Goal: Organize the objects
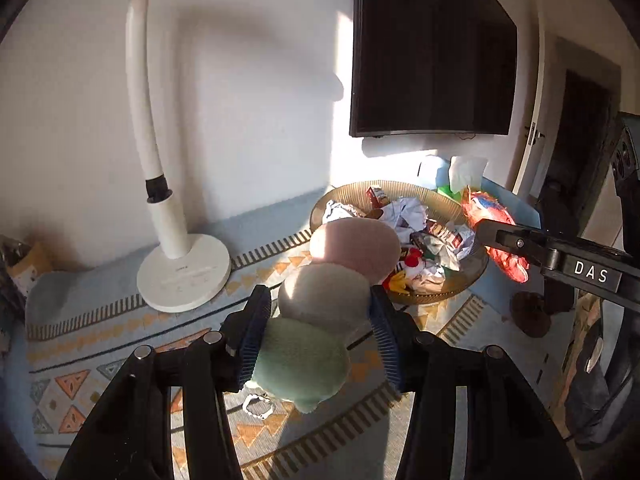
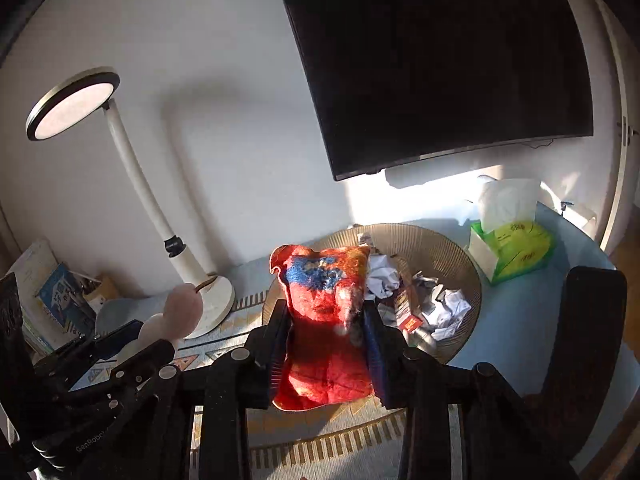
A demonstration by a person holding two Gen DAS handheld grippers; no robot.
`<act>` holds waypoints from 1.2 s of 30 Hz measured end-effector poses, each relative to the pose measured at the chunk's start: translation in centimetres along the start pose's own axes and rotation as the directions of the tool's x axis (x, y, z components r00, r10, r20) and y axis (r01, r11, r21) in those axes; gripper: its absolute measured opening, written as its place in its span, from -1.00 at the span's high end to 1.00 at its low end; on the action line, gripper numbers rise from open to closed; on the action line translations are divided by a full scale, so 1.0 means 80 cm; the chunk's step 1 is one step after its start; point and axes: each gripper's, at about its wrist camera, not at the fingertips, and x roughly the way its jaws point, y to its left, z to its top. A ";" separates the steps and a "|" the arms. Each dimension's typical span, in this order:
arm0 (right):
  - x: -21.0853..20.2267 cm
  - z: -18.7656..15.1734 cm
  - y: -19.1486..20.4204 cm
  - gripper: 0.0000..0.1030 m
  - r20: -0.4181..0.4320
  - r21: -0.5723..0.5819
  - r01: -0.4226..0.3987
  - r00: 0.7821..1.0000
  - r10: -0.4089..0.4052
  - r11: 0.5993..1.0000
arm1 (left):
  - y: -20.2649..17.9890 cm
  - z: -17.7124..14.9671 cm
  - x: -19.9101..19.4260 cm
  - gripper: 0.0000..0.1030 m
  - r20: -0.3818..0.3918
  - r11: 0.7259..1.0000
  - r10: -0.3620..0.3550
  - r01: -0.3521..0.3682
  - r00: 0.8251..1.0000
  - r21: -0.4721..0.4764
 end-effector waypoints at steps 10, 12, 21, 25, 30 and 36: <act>0.136 0.034 -0.061 0.24 -0.187 0.009 0.221 0.958 -0.216 0.975 | -0.070 0.068 0.152 0.02 -0.039 0.991 -0.125 0.124 0.991 -0.040; 0.143 0.028 -0.059 0.22 -0.194 -0.039 0.233 0.952 -0.236 0.972 | -0.077 0.066 0.167 -0.19 -0.046 0.990 -0.138 0.136 0.989 -0.040; 0.079 0.003 -0.030 0.17 -0.175 -0.052 0.095 0.979 -0.103 0.994 | -0.039 0.048 0.124 -0.50 -0.040 0.995 -0.072 0.069 0.997 -0.079; 0.035 -0.006 0.018 -0.12 -0.165 -0.081 -0.001 0.986 -0.012 0.997 | -0.006 0.040 0.062 -0.50 -0.020 0.998 0.007 -0.008 1.000 -0.064; -0.025 -0.021 0.099 -0.43 -0.126 -0.146 -0.111 0.988 0.093 0.983 | 0.037 0.023 -0.035 -0.61 0.031 0.992 0.118 -0.116 0.993 -0.056; -0.061 -0.058 0.182 -0.71 -0.129 -0.240 -0.181 0.980 0.154 0.954 | 0.088 -0.005 -0.123 -0.89 0.050 0.980 0.178 -0.173 0.983 -0.098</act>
